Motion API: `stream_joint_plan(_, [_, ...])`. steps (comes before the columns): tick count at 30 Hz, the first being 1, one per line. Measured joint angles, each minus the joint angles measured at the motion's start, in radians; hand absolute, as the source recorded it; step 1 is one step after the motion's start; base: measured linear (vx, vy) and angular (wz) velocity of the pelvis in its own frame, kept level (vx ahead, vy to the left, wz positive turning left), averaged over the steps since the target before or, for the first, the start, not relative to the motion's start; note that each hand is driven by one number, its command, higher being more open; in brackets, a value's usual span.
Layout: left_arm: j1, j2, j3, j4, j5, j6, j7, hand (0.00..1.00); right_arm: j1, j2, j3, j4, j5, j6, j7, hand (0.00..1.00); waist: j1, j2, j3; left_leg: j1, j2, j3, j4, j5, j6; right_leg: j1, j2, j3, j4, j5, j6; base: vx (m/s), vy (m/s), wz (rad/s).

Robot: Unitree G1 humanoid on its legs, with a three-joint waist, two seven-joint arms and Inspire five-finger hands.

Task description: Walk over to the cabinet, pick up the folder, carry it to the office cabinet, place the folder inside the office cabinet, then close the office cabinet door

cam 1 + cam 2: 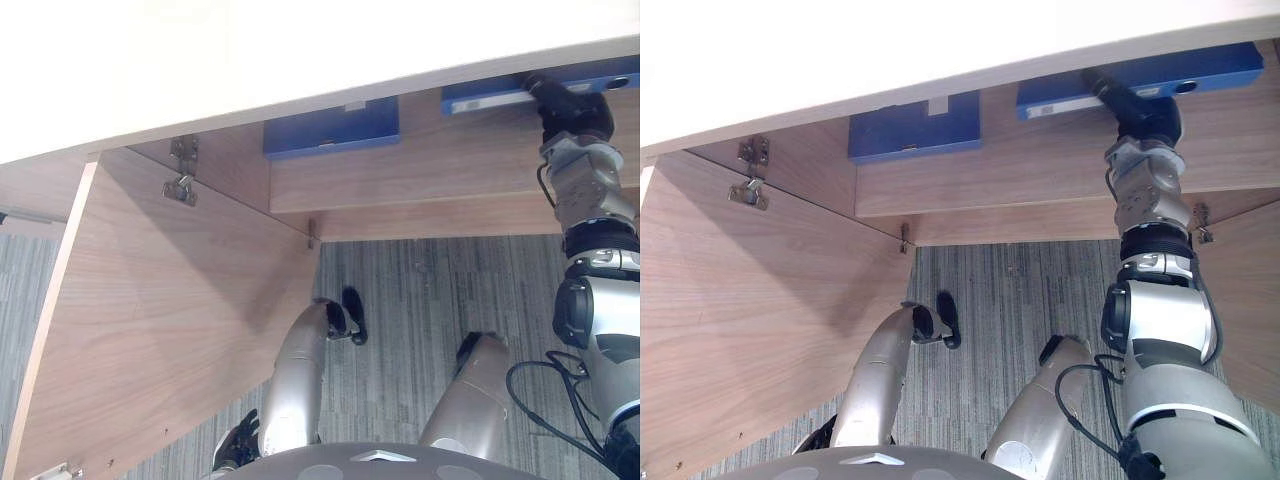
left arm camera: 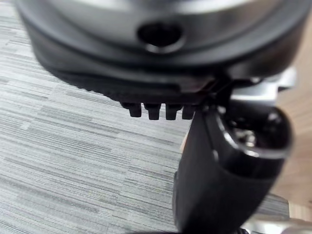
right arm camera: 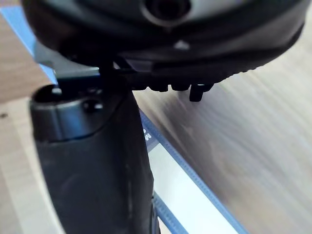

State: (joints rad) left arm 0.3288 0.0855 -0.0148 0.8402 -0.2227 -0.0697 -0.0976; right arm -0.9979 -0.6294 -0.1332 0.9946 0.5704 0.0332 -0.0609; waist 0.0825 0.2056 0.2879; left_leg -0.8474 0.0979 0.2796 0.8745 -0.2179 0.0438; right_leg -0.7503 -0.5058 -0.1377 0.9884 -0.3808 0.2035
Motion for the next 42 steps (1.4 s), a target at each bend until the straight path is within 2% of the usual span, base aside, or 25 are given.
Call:
stream_joint_plan(5, [-0.106,0.058,0.055,0.054,0.055,0.008,-0.056,1.00,0.140,0.014,0.107,-0.073,-0.245,-0.007,0.109,1.00,-0.005,-0.045,-0.039,0.012,0.012,0.007,-0.007,-0.002,-0.004,0.002,0.014,0.007,-0.007,0.000,-0.004,0.01,0.034,-0.09])
stream_joint_plan(7, [-0.164,0.097,0.108,0.082,0.125,0.013,-0.061,1.00,0.177,0.049,0.126,-0.100,-0.329,-0.017,0.145,1.00,-0.014,-0.065,-0.048,0.013,0.021,0.007,-0.007,-0.004,-0.007,-0.001,0.023,0.008,-0.009,0.001,-0.009,0.01,0.025,-0.13])
stream_joint_plan(9, [-0.178,0.125,0.127,0.087,0.164,0.027,-0.079,1.00,0.202,0.069,0.137,-0.129,-0.377,-0.021,0.172,1.00,-0.031,-0.076,-0.054,0.013,0.021,0.014,-0.006,-0.005,-0.009,-0.009,0.024,0.018,-0.009,0.001,-0.011,0.00,0.041,-0.06])
stream_joint_plan(14, [-0.227,0.122,0.231,0.076,0.159,0.028,-0.108,1.00,0.212,0.059,0.125,-0.149,-0.453,-0.027,0.208,1.00,-0.027,-0.078,-0.054,-0.003,0.023,0.021,0.009,-0.008,-0.011,-0.036,0.026,0.036,0.010,-0.001,-0.017,-0.02,0.048,-0.03])
stream_joint_plan(17, [-0.255,0.118,0.236,0.068,0.161,0.029,-0.134,1.00,0.221,0.049,0.130,-0.180,-0.561,-0.029,0.251,1.00,-0.022,-0.078,-0.055,-0.016,0.026,0.023,0.024,-0.008,-0.010,-0.060,0.025,0.050,0.033,-0.004,-0.022,-0.04,0.042,-0.03])
stream_joint_plan(21, [-0.259,0.118,0.242,0.064,0.161,0.029,-0.146,1.00,0.248,0.031,0.146,-0.208,-0.566,-0.041,0.290,1.00,-0.018,-0.079,-0.055,-0.017,0.029,0.030,0.026,-0.007,-0.012,-0.076,0.026,0.062,0.048,-0.007,-0.027,-0.04,0.033,-0.04])
stream_joint_plan(27, [-0.262,0.116,0.242,0.054,0.161,0.029,-0.151,1.00,0.279,0.010,0.208,-0.246,-0.613,-0.048,0.297,1.00,-0.009,-0.079,-0.055,-0.017,0.031,0.033,0.024,-0.005,-0.013,-0.080,0.028,0.066,0.050,-0.007,-0.027,-0.02,0.049,-0.01])
stream_joint_plan(29, [-0.261,0.108,0.243,0.052,0.161,0.029,-0.141,1.00,0.292,0.007,0.260,-0.275,-0.711,-0.048,0.296,1.00,-0.009,-0.079,-0.055,-0.016,0.034,0.033,0.020,-0.004,-0.014,-0.080,0.033,0.066,0.044,-0.004,-0.026,0.01,0.037,-0.07])
stream_joint_plan(30, [-0.261,0.091,0.248,0.052,0.161,0.029,-0.116,1.00,0.307,-0.002,0.328,-0.325,-0.830,-0.045,0.296,1.00,-0.009,-0.079,-0.055,-0.014,0.035,0.033,0.010,-0.001,-0.018,-0.080,0.038,0.065,0.035,0.001,-0.026,0.02,0.040,-0.08])
stream_joint_plan(33, [-0.262,0.046,0.261,0.051,0.187,0.029,-0.052,1.00,0.350,-0.007,0.447,-0.412,-1.038,-0.040,0.298,1.00,-0.009,-0.080,-0.056,-0.003,0.033,0.038,-0.005,0.005,-0.022,-0.077,0.038,0.066,0.029,0.005,-0.021,0.01,0.012,-0.02])
stream_joint_plan(36, [-0.257,0.015,0.258,0.056,0.189,0.029,-0.012,1.00,0.375,-0.002,0.531,-0.454,-1.170,-0.038,0.298,1.00,-0.006,-0.080,-0.060,0.022,0.029,0.045,-0.037,0.018,-0.027,-0.063,0.039,0.065,0.012,0.011,-0.022,0.00,0.000,0.00])
stream_joint_plan(37, [-0.256,-0.006,0.255,0.062,0.189,0.029,0.001,1.00,0.390,-0.001,0.570,-0.466,-1.236,-0.035,0.298,1.00,-0.006,-0.081,-0.079,0.023,0.025,0.046,-0.054,0.027,-0.030,-0.063,0.039,0.061,0.001,0.015,-0.024,0.00,0.000,0.00])
stream_joint_plan(42, [-0.273,-0.027,0.244,0.101,0.191,0.034,0.012,1.00,0.437,0.021,0.606,-0.494,-1.344,-0.041,0.318,1.00,-0.006,-0.089,-0.093,0.052,0.019,0.048,-0.084,0.036,-0.034,-0.040,0.040,0.057,-0.021,0.021,-0.024,0.00,0.012,-0.01])
